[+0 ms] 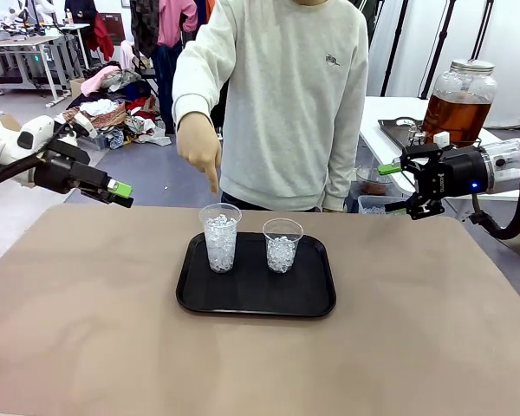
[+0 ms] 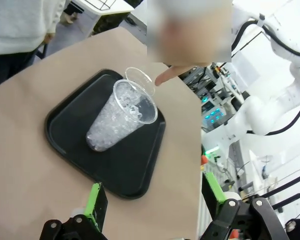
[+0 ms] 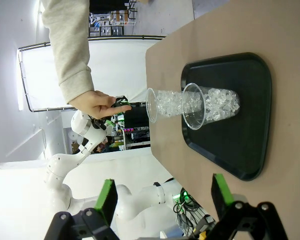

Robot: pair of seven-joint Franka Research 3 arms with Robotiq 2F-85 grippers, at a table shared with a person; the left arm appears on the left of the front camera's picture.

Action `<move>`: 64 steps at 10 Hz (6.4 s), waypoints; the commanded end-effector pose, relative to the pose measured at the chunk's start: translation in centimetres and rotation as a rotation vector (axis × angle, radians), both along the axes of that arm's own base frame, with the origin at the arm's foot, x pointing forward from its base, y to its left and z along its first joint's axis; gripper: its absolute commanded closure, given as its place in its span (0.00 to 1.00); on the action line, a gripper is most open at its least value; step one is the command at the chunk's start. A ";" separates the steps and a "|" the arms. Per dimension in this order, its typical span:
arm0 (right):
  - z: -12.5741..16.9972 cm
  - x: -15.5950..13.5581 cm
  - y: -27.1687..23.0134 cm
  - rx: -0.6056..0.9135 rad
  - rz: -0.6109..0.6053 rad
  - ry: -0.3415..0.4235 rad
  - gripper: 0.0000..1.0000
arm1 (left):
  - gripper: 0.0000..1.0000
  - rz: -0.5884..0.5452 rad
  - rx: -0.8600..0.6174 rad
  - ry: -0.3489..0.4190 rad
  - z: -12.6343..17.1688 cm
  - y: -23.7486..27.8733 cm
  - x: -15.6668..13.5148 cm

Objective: Pour the drink into the iced cup.
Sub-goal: Pick up the iced cup indicated by the human and present it to them.

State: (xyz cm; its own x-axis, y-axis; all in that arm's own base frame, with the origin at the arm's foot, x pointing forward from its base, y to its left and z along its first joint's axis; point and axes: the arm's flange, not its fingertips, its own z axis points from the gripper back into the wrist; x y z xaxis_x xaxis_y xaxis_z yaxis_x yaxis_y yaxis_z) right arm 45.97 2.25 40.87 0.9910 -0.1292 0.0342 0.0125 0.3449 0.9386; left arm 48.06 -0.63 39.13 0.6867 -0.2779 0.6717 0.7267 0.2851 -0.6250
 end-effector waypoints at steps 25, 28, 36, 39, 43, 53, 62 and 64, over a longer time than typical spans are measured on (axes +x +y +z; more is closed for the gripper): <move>0.1 0.0 0.0 0.001 0.000 -0.003 0.00 | 0.00 -0.239 0.093 -0.740 -10.9 -8.7 2.2; 0.1 0.0 0.0 0.001 0.000 -0.003 0.00 | 0.00 -0.243 0.041 -0.753 -12.1 -9.7 2.6; 0.1 0.0 0.0 0.001 0.000 -0.003 0.00 | 0.00 -0.246 -0.005 -0.705 -12.6 -10.7 3.2; 0.1 0.0 0.0 0.001 0.000 -0.003 0.00 | 0.00 -0.249 -0.004 -0.703 -12.8 -10.8 3.3; 0.1 0.0 0.0 0.001 0.000 -0.003 0.00 | 0.00 -0.239 -0.018 -0.722 -13.5 -11.7 4.2; 0.1 0.0 0.0 0.001 0.000 -0.003 0.00 | 0.00 -0.231 -0.082 -0.726 -15.1 -13.1 6.3; 0.1 0.0 0.0 0.001 0.000 -0.003 0.00 | 0.00 -0.300 -0.150 -0.695 -15.4 -14.8 6.1; 0.1 0.0 0.0 0.001 0.000 -0.003 0.00 | 0.00 -0.300 -0.157 -0.691 -15.4 -15.3 6.2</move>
